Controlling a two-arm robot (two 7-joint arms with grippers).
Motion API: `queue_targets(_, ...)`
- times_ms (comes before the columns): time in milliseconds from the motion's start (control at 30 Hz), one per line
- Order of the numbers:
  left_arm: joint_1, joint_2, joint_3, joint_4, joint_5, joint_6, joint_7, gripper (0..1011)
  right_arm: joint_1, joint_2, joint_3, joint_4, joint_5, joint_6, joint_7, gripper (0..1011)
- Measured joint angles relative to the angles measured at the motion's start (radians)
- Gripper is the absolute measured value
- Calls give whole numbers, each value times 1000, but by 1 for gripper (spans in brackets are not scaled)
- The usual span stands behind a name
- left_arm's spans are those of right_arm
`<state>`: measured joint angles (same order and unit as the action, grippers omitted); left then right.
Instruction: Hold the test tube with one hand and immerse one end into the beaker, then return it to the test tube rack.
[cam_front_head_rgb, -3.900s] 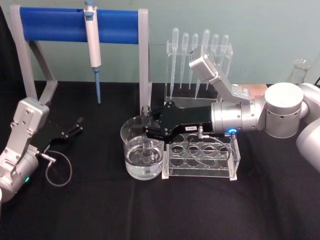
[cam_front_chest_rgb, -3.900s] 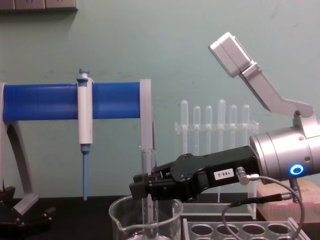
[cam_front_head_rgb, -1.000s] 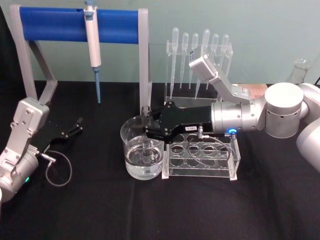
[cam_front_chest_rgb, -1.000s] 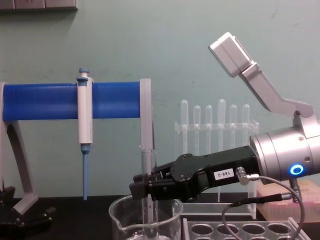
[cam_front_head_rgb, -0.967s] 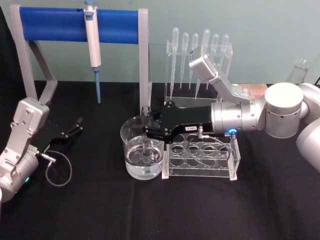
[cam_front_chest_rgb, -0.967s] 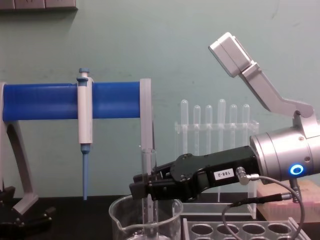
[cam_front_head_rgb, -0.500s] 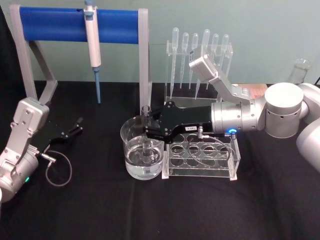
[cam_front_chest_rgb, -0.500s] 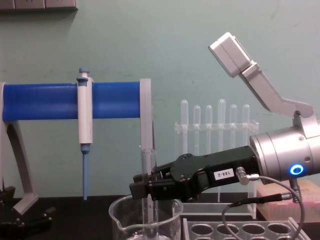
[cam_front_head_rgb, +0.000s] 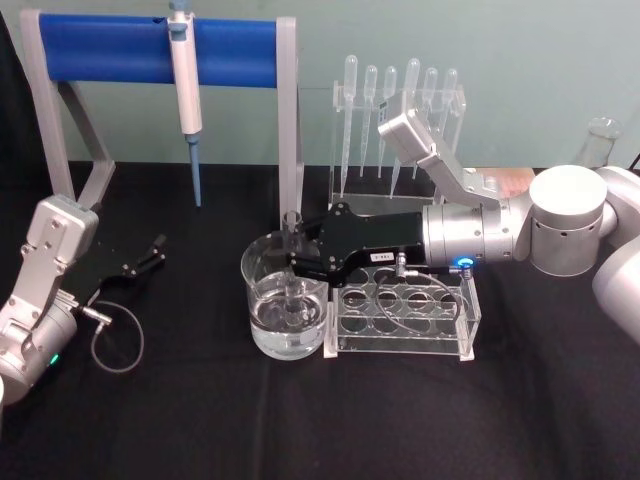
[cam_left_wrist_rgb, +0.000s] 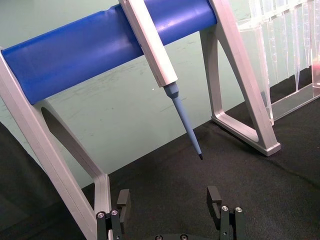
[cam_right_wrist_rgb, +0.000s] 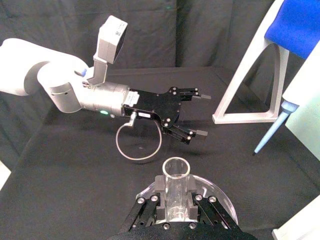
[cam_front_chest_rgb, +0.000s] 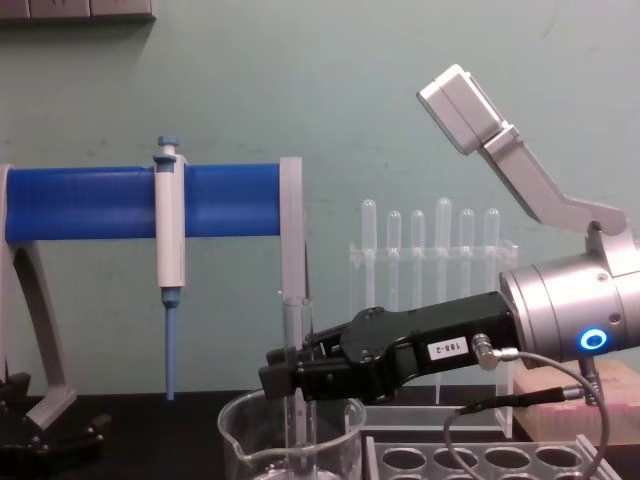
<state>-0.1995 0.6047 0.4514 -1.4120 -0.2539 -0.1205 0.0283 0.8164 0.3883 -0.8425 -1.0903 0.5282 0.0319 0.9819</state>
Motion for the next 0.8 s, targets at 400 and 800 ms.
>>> queue_targets(400, 0, 0, 0, 0, 0, 0, 0, 1000, 0, 0, 0, 0, 0, 0, 0, 237)
queue_targets(800, 0, 0, 0, 0, 0, 0, 0, 1000, 0, 0, 0, 0, 0, 0, 0, 238)
